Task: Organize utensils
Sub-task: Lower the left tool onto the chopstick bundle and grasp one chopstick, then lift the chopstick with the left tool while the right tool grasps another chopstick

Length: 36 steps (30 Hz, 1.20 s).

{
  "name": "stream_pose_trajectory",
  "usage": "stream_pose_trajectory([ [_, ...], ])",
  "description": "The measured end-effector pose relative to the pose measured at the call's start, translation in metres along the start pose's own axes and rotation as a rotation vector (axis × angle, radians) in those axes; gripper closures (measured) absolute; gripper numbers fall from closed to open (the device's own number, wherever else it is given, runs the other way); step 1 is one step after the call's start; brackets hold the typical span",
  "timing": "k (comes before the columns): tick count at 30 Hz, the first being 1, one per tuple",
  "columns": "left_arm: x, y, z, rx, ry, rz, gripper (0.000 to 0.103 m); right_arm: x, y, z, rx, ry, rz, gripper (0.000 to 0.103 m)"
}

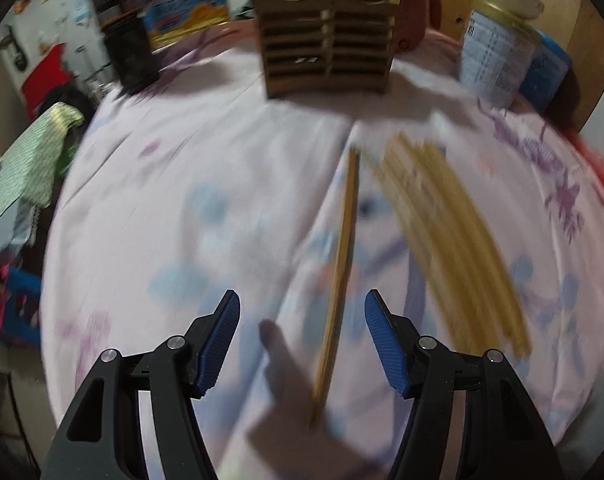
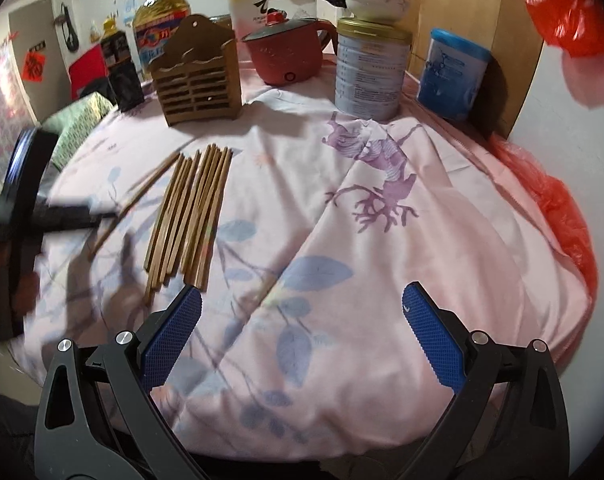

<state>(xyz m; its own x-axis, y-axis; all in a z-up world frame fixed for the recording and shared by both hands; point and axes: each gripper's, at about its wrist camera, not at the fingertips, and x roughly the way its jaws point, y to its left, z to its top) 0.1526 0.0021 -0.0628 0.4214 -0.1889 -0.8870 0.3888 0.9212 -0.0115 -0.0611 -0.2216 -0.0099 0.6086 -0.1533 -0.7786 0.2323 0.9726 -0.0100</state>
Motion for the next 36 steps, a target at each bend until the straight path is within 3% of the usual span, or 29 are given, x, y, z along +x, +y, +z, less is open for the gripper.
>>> stream_pose_trajectory([
  [7,0.055,-0.008,0.066,0.044,0.048,-0.062,0.056,-0.016,-0.032,0.0,0.024,-0.044,-0.109,0.006],
  [14,0.071,-0.024,0.091,0.109,0.045,-0.04,0.059,0.007,-0.058,0.027,0.038,-0.046,-0.081,0.006],
  [16,0.074,-0.025,0.096,0.097,0.039,-0.051,0.07,0.015,-0.057,0.031,0.023,-0.033,-0.065,0.006],
  [18,0.075,-0.026,0.098,0.091,0.043,-0.083,0.092,0.023,-0.057,0.034,0.015,-0.024,-0.046,0.006],
  [19,0.075,-0.025,0.098,0.086,0.048,-0.096,0.097,0.027,-0.058,0.037,0.015,-0.016,-0.032,0.006],
  [24,0.058,-0.007,0.088,0.028,0.028,-0.089,0.097,0.047,-0.056,0.054,0.038,0.013,0.077,0.006],
  [28,0.03,0.024,0.077,-0.067,-0.014,-0.088,0.097,0.064,-0.037,0.062,0.038,0.07,0.232,0.006],
  [32,-0.009,0.057,0.063,-0.152,-0.071,-0.081,0.097,0.082,0.011,0.052,-0.116,0.176,0.344,0.015],
  [36,-0.045,0.079,0.055,-0.23,-0.133,-0.093,0.097,0.087,0.044,0.035,-0.19,0.236,0.422,0.028],
])
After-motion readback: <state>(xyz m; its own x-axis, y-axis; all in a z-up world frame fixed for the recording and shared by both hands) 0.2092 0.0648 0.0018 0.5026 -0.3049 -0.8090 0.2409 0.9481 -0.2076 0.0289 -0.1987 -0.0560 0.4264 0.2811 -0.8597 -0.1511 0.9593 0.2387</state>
